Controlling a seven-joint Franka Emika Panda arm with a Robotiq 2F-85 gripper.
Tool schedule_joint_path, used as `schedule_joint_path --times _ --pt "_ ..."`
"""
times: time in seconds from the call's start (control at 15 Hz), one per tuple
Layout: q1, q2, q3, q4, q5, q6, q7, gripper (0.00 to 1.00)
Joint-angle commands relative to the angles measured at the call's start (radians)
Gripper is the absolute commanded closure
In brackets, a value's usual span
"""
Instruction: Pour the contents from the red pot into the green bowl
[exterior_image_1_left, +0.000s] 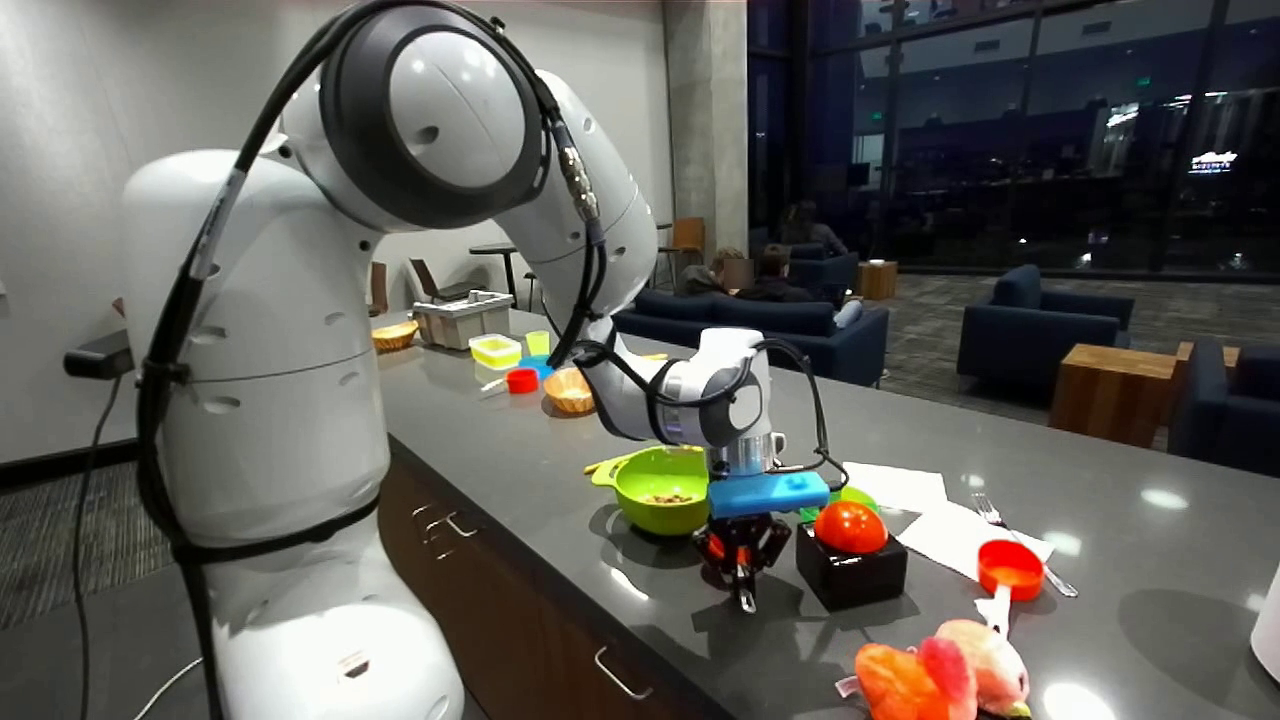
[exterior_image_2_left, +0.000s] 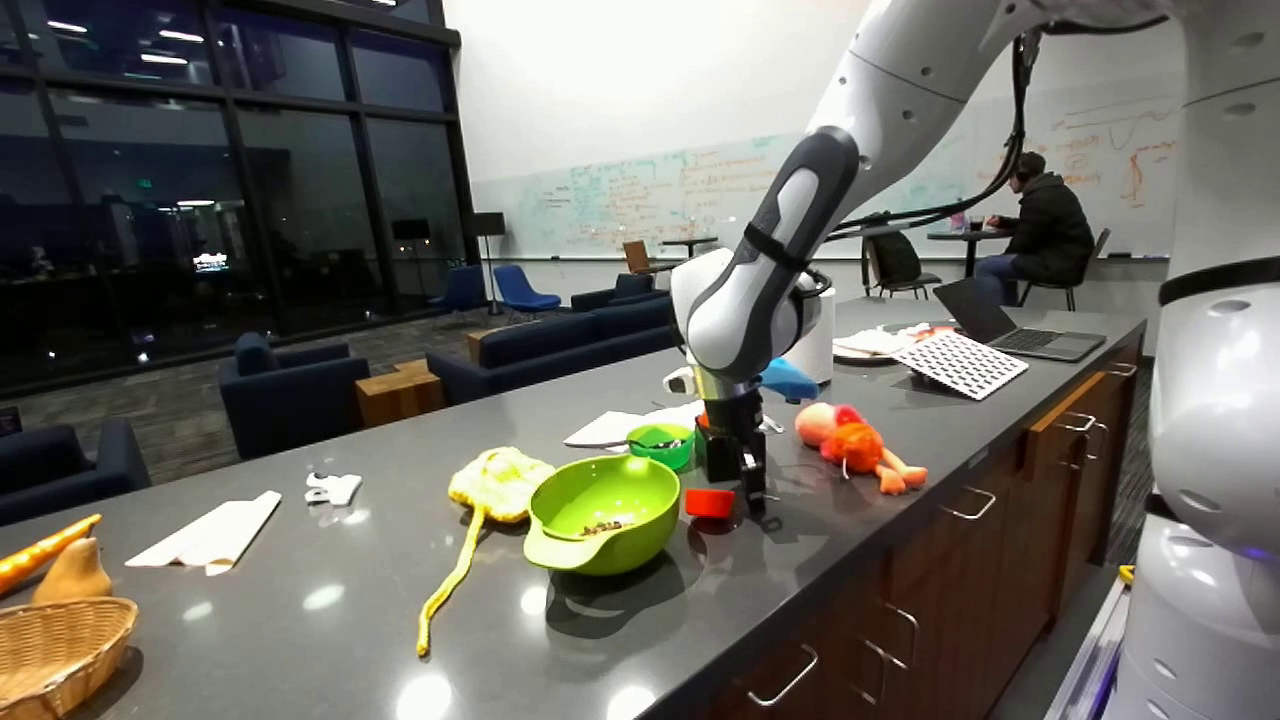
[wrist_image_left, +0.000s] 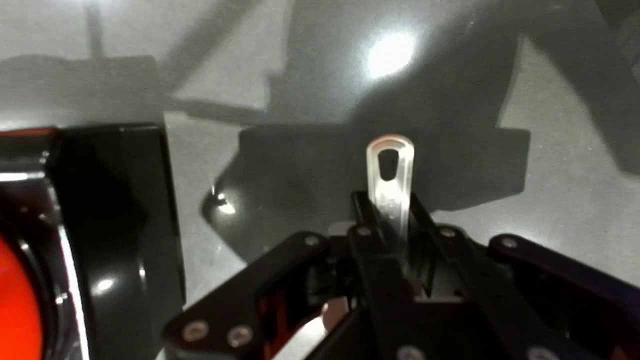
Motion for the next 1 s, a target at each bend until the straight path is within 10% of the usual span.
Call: schedule_joint_path --times 0.0,0.93 --pt "0.02 -0.046 0.018 0.028 -0.082 -0.109 0.07 0.96" --pt "0.058 -0.196 0.048 0.138 -0.102 -0.446 0.009 0.96"
